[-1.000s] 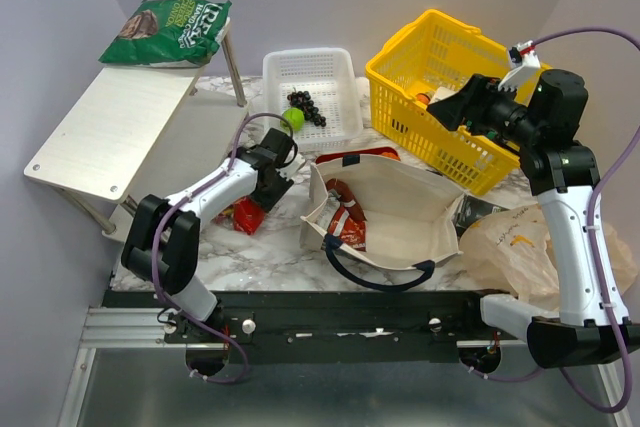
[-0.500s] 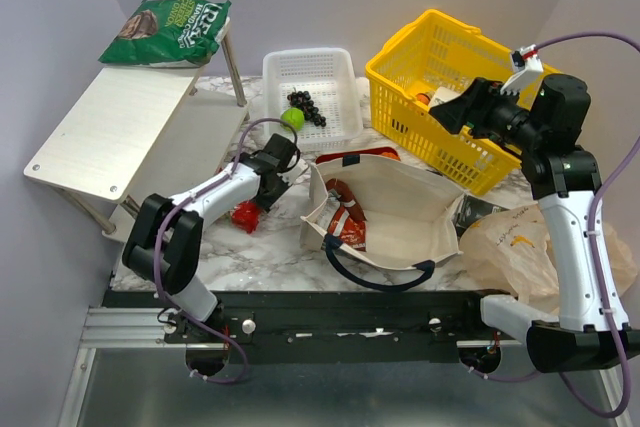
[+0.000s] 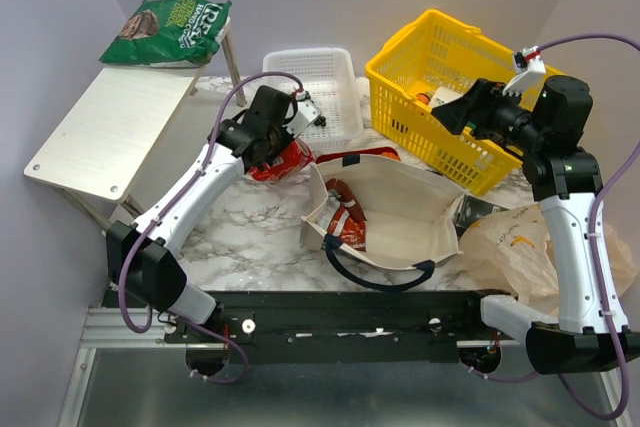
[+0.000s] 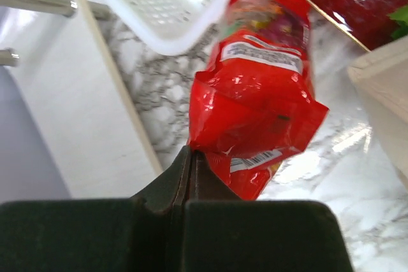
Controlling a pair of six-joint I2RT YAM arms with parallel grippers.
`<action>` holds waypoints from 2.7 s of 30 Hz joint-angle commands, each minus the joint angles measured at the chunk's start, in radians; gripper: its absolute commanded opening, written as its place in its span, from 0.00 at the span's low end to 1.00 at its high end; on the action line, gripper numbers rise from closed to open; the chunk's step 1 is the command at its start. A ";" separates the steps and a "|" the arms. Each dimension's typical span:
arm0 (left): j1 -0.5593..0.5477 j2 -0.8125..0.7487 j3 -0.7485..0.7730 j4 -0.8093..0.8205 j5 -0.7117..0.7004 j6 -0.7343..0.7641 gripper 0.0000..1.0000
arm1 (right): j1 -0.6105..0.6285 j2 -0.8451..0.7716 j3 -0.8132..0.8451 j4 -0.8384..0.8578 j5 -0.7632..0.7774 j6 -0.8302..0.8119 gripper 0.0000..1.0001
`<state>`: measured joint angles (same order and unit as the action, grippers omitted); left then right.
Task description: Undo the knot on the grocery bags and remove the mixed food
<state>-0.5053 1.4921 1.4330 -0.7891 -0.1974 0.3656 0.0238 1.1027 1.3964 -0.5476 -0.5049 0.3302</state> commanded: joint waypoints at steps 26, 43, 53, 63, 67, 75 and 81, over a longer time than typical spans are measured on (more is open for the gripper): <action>0.143 -0.115 -0.436 0.415 -0.488 0.489 0.00 | -0.019 -0.063 -0.080 0.020 -0.015 -0.011 0.89; 0.165 0.120 -0.274 0.446 -0.573 0.262 0.00 | -0.068 -0.095 -0.106 0.006 -0.014 0.000 0.89; 0.168 0.269 -0.140 0.380 -0.588 0.234 0.00 | -0.091 -0.112 -0.128 0.003 -0.012 0.001 0.89; 0.174 0.183 -0.175 0.321 -0.487 0.252 0.34 | -0.101 -0.106 -0.145 0.008 -0.021 0.012 0.89; 0.177 0.129 -0.249 0.346 -0.435 0.320 0.49 | -0.102 -0.098 -0.148 0.015 -0.029 0.018 0.89; 0.185 0.111 -0.329 0.416 -0.387 0.472 0.57 | -0.104 -0.093 -0.166 0.025 -0.035 0.027 0.89; 0.198 0.191 -0.319 0.505 -0.414 0.553 0.54 | -0.108 -0.099 -0.165 0.025 -0.034 0.027 0.89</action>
<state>-0.3202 1.6264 1.1122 -0.3744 -0.6117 0.8291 -0.0742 1.0080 1.2400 -0.5423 -0.5159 0.3485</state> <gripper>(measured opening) 0.568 0.894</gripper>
